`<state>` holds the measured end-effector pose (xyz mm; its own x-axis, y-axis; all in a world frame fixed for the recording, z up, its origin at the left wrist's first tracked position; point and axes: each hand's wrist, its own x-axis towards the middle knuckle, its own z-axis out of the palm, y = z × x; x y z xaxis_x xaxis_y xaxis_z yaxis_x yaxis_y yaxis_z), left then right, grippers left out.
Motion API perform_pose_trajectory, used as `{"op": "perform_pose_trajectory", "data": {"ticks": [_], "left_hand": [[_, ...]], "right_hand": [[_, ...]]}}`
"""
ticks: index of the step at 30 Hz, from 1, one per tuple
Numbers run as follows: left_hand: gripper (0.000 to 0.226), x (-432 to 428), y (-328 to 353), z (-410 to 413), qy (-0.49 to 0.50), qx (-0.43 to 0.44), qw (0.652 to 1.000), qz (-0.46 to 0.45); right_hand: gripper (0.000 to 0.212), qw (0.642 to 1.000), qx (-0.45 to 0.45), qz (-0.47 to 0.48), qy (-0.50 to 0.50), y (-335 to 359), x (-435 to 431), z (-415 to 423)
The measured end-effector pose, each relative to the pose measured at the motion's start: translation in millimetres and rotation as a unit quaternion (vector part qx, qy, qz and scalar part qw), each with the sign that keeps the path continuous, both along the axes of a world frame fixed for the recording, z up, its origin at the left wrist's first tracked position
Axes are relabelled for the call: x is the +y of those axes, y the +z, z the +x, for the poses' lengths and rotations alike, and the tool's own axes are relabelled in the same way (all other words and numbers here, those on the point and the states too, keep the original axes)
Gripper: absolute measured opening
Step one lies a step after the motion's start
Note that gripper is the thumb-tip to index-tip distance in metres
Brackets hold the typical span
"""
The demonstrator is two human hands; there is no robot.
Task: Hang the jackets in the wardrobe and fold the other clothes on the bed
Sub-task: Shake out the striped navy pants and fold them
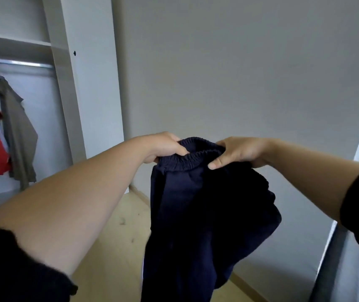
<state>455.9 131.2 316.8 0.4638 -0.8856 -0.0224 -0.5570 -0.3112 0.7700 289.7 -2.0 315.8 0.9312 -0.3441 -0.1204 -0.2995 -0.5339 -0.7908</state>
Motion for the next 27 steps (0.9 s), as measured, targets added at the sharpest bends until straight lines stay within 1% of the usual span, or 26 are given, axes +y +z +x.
{"op": "perform_pose_trajectory", "data": {"ticks": [1, 2, 3, 4, 5, 6, 7, 8, 9, 10, 11, 13, 14, 15, 16, 17, 18, 19, 20, 21, 22, 23, 24, 25, 26, 27], "left_hand": [[0.014, 0, -1, 3, 0.016, 0.009, 1.0, -0.018], [0.035, -2, -3, 7, 0.04, 0.016, 0.999, -0.032], [0.051, -5, -6, 10, 0.065, 0.022, 0.996, -0.048], [0.057, -9, -9, 11, 0.077, 0.03, 0.994, -0.071], [0.056, -13, -13, 10, 0.089, 0.032, 0.991, -0.093], [0.051, -18, -15, 7, 0.101, 0.022, 0.988, -0.118], [0.04, -24, -14, 5, 0.114, -0.008, 0.982, -0.147], [0.028, -28, -11, 3, 0.125, -0.046, 0.975, -0.178], [0.018, -31, -6, 2, 0.14, -0.088, 0.964, -0.209], [0.013, -32, 2, 3, 0.16, -0.126, 0.949, -0.241], [0.013, -32, 12, 5, 0.184, -0.15, 0.932, -0.274], [0.024, -24, 29, 16, 0.232, -0.206, 0.892, -0.33], [0.027, -21, 35, 24, 0.223, -0.262, 0.883, -0.318], [0.026, -17, 39, 27, 0.178, -0.337, 0.89, -0.251], [0.021, -14, 41, 27, 0.12, -0.398, 0.895, -0.16], [0.018, -11, 42, 25, 0.092, -0.414, 0.901, -0.093], [0.019, -11, 43, 24, 0.089, -0.419, 0.901, -0.065], [0.02, -12, 43, 25, 0.102, -0.396, 0.908, -0.094], [0.02, -13, 45, 26, 0.13, -0.374, 0.905, -0.153], [0.019, -13, 47, 27, 0.166, -0.349, 0.898, -0.211], [0.018, -12, 48, 27, 0.166, -0.326, 0.903, -0.224], [0.017, -12, 48, 27, 0.13, -0.306, 0.924, -0.189], [0.014, -12, 48, 27, 0.084, -0.292, 0.943, -0.138], [0.015, -10, 48, 25, 0.067, -0.277, 0.952, -0.11], [0.02, -8, 49, 24, 0.069, -0.252, 0.959, -0.112], [0.019, -8, 50, 24, 0.08, -0.216, 0.963, -0.139]], "right_hand": [[0.035, 0.998, 0.041, 0.048, 0.029, 3, -5, -9], [0.034, 0.995, 0.044, 0.081, 0.029, 4, -10, -15], [0.029, 0.996, 0.02, 0.091, -0.002, 4, -16, -19], [0.024, 0.996, -0.017, 0.07, -0.06, 3, -22, -20], [0.021, 0.99, -0.047, 0.0, -0.13, 1, -26, -19], [0.022, 0.971, -0.062, -0.12, -0.196, 1, -30, -16], [0.023, 0.935, -0.07, -0.247, -0.245, 1, -33, -13], [0.024, 0.895, -0.079, -0.345, -0.273, 1, -34, -11], [0.026, 0.863, -0.089, -0.401, -0.295, 3, -34, -11], [0.027, 0.841, -0.103, -0.425, -0.318, 5, -36, -13], [0.028, 0.824, -0.117, -0.431, -0.349, 9, -39, -17], [0.029, 0.799, -0.122, -0.412, -0.42, 19, -49, -26], [0.028, 0.798, -0.099, -0.405, -0.434, 24, -53, -31], [0.026, 0.801, -0.066, -0.407, -0.434, 28, -57, -35], [0.024, 0.802, -0.044, -0.407, -0.435, 32, -59, -38], [0.023, 0.794, -0.041, -0.417, -0.441, 36, -58, -39], [0.023, 0.781, -0.061, -0.427, -0.452, 39, -59, -40], [0.022, 0.77, -0.096, -0.428, -0.463, 43, -59, -40], [0.021, 0.767, -0.122, -0.422, -0.467, 47, -58, -40], [0.018, 0.784, -0.121, -0.399, -0.461, 51, -57, -41], [0.014, 0.813, -0.096, -0.358, -0.45, 53, -54, -42], [0.014, 0.834, -0.065, -0.332, -0.437, 54, -56, -45], [0.016, 0.839, -0.057, -0.317, -0.439, 53, -56, -48], [0.016, 0.835, -0.06, -0.319, -0.444, 54, -58, -52], [0.02, 0.829, -0.098, -0.315, -0.452, 55, -60, -55], [0.024, 0.824, -0.132, -0.315, -0.452, 57, -65, -58]]}}
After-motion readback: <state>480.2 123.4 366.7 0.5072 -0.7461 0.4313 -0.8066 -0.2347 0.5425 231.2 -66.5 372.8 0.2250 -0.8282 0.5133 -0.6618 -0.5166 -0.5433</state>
